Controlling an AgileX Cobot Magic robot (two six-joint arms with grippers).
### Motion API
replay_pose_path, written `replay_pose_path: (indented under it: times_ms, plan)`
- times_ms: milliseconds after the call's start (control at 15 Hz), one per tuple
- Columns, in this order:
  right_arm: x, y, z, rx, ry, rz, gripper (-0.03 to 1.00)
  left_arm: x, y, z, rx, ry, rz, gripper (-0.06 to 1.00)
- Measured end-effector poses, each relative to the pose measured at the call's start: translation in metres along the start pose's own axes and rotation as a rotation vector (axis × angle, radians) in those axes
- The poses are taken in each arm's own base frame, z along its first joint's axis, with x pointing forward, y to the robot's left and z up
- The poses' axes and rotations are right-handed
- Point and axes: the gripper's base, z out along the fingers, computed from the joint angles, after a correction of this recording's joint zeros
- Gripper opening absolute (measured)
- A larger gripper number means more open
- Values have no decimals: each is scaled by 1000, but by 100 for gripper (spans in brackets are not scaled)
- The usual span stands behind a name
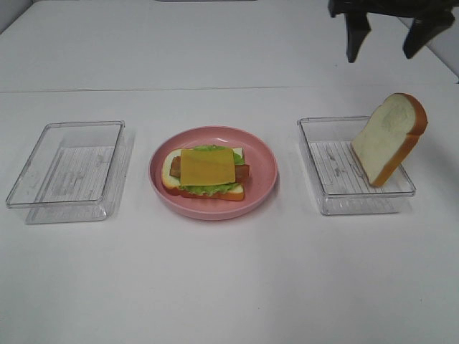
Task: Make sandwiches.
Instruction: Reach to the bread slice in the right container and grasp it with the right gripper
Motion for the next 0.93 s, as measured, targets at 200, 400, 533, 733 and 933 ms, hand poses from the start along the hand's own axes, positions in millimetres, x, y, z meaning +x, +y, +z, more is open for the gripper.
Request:
replay_pose_path:
  times_ms: [200,400,533,733,933]
  plan:
    - [-3,-37,15,-59,53,49,77,0,0,0,0,0,0,99]
    - [-7,-69,44,-105,116,76,77,0,0,0,0,0,0,99]
    - [-8,-71,67,-125,166,37,77,0,0,0,0,0,0,99]
    - [-7,-70,100,-129,238,15,77,0,0,0,0,0,0,99]
    - [-6,-69,115,-135,272,13,73,0,0,0,0,0,0,99]
